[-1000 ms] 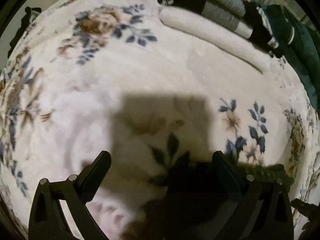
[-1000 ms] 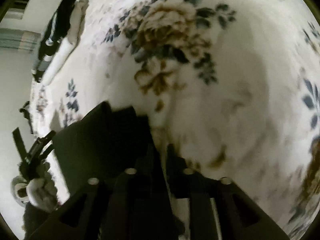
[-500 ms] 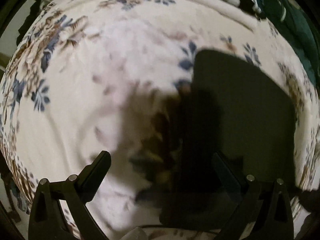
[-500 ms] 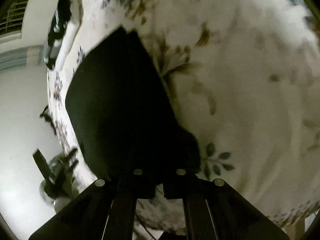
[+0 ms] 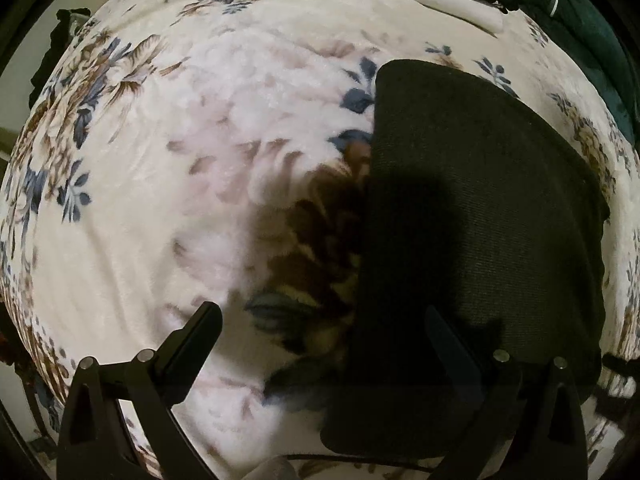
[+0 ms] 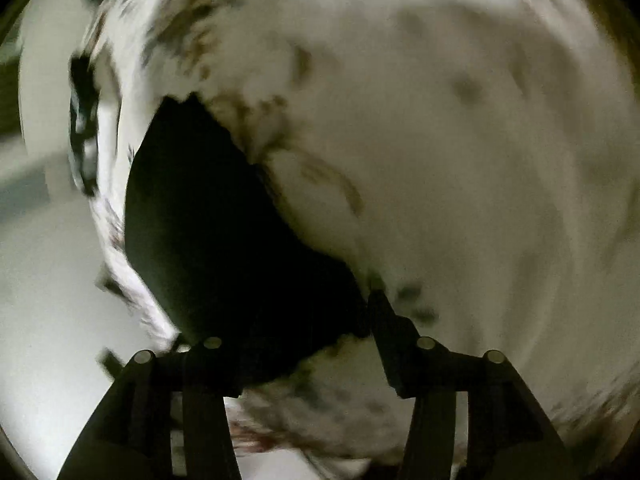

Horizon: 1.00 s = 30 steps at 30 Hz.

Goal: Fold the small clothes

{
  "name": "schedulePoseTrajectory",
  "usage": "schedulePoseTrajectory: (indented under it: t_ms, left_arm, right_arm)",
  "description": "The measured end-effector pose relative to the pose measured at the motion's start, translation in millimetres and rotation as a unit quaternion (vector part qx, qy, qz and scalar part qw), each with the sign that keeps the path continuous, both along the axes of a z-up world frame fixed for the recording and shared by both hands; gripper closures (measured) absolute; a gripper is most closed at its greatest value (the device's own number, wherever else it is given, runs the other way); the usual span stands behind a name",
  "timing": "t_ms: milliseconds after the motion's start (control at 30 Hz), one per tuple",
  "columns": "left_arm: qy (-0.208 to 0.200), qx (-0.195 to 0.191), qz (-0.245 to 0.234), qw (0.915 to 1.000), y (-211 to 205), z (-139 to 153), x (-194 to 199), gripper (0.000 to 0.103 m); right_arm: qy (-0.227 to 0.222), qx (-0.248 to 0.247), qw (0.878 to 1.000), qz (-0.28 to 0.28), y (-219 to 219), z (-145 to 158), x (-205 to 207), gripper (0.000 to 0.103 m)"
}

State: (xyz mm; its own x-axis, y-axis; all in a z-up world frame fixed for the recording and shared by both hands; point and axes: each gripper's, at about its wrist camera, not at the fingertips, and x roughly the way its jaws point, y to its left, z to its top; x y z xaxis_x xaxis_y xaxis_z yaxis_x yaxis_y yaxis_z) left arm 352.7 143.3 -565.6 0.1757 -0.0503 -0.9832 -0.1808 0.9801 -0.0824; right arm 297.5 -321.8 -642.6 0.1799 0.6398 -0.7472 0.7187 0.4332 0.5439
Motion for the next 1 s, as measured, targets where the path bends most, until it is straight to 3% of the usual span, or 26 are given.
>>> schedulePoseTrajectory:
  t_ms: [133,267,333,367,433,500,567,600,633,700,733,867,1000]
  left_arm:
    - [0.004,-0.01,0.007,0.9999,0,-3,3,0.0]
    - [0.006,-0.018,0.012,0.9997,2,-7,-3,0.0]
    - [0.006,-0.018,0.011,0.9998,0,-8,-3,0.0]
    - [0.005,-0.019,0.009,0.9998,-1,-8,-3,0.0]
    - [0.006,-0.02,0.005,0.9998,1,-6,0,0.0]
    - [0.007,-0.021,0.002,0.9998,2,-6,-2,0.0]
    - [0.009,-0.021,0.001,0.9997,2,-7,-1,0.0]
    - [0.01,-0.022,0.0,0.9997,2,-7,0,0.0]
    - [0.011,-0.025,0.0,0.9996,3,-7,1,0.0]
    - [0.011,-0.029,0.0,0.9995,6,-5,5,0.0]
    - [0.006,-0.026,-0.004,0.9996,8,-2,9,0.0]
    - [-0.016,-0.028,-0.013,0.9994,12,4,37,0.0]
    - [-0.036,-0.053,-0.027,0.9976,5,1,86,0.0]
  right_arm:
    - [-0.03,0.078,0.996,-0.044,18,-28,-16,0.047]
    - [-0.031,0.088,0.994,-0.062,34,-50,-8,0.045]
    - [-0.054,0.058,0.994,-0.081,34,-43,-7,0.053]
    - [-0.07,0.024,0.995,-0.073,35,-32,-5,0.076]
    - [-0.102,-0.054,0.993,-0.037,40,-5,1,0.082]
    - [-0.098,-0.109,0.989,0.006,47,4,6,0.083]
    - [-0.079,-0.101,0.992,0.018,44,-4,7,0.08]
    - [-0.062,-0.086,0.994,0.024,43,-9,14,0.067]
    - [-0.042,-0.072,0.996,0.028,37,-11,15,0.062]
    - [-0.025,-0.092,0.994,0.049,30,1,19,0.049]
    - [-0.025,-0.106,0.992,0.063,21,11,22,0.048]
    - [-0.072,-0.154,0.982,0.088,-5,48,62,0.048]
    - [-0.148,-0.17,0.963,0.15,10,51,144,0.048]
